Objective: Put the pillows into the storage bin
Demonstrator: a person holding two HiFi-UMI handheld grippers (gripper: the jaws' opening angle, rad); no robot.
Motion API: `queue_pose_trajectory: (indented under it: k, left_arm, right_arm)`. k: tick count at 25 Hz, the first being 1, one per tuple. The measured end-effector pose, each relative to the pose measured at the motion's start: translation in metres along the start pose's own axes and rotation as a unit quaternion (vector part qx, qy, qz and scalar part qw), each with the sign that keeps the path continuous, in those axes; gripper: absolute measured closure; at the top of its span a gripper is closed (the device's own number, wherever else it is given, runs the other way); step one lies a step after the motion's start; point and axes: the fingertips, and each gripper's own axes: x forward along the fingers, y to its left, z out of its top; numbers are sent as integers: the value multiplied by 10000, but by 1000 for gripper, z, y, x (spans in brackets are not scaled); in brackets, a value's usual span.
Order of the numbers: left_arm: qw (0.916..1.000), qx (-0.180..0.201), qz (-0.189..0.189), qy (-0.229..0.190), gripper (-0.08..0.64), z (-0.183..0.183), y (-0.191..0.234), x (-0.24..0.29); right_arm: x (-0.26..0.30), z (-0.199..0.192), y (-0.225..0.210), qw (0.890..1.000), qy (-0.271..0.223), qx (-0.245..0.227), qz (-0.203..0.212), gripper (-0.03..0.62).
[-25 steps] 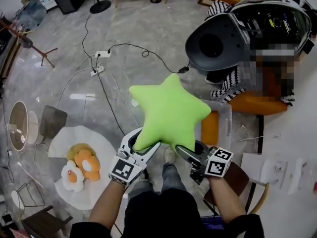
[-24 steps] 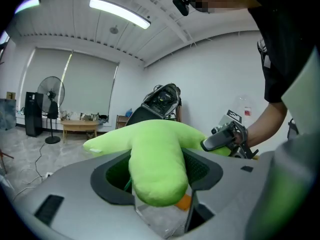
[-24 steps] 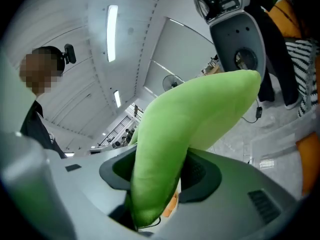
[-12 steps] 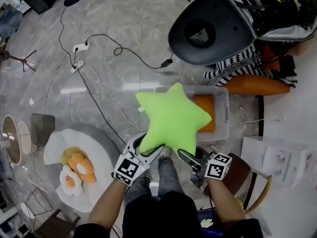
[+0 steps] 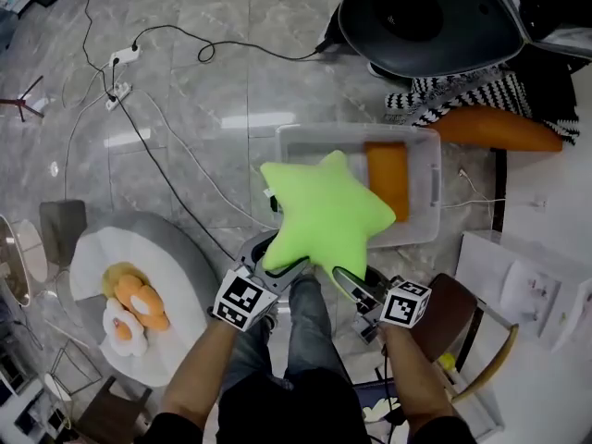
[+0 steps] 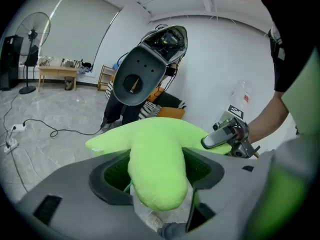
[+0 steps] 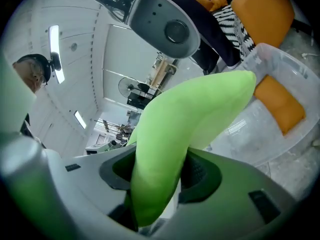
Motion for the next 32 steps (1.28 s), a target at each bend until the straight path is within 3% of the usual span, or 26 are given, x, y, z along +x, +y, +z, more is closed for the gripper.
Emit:
queue_pose_trajectory:
  k: [8,14,21,32]
  left_arm:
    - [9974,-607,-5,388,236,-78,12,48]
    - [9931,-957,99,673,222,-116,27,75]
    - [9923,-858,241,857,206,-127,37,84]
    - [9914,-778,320,1004,206,-140,32,77]
  right_arm:
    - [11,-28,-76,9982,268,366,-382,365]
    - [25,-36,-117,9954,586,496,-573,365]
    - [28,-32,-136,9936,645,451,-813,364]
    - [52,-15,-188,9842,563,170,-1670,357]
